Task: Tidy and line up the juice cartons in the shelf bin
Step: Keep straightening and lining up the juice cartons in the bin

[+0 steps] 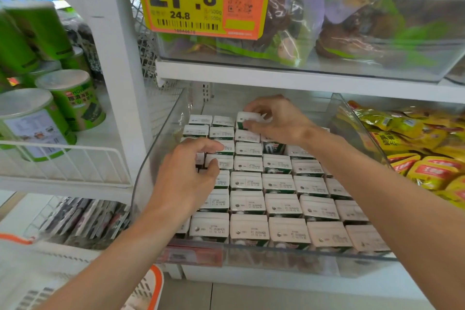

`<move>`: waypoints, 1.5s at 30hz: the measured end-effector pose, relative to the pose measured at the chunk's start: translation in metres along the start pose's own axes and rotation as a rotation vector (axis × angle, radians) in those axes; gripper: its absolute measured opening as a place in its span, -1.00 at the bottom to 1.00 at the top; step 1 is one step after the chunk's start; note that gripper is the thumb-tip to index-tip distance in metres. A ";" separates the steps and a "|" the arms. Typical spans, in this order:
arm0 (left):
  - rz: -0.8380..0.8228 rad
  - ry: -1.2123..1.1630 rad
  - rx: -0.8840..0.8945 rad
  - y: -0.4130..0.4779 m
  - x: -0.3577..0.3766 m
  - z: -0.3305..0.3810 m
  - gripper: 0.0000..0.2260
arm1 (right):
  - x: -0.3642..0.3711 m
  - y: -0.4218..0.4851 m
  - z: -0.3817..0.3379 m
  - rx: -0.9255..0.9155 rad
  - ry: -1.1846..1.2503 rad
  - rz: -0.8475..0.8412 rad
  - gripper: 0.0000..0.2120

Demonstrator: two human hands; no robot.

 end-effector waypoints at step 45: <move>-0.302 -0.689 -0.021 -0.013 0.032 0.048 -0.76 | -0.010 -0.170 0.007 0.306 1.012 0.015 -0.83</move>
Point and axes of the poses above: each hand's wrist, its own y-axis towards the middle knuckle, its own x-axis out of the palm, z = x × y, the point moved 4 cm from there along y, towards the middle knuckle, and after that the axes turned 8 degrees about x, right-handed, at the moved point
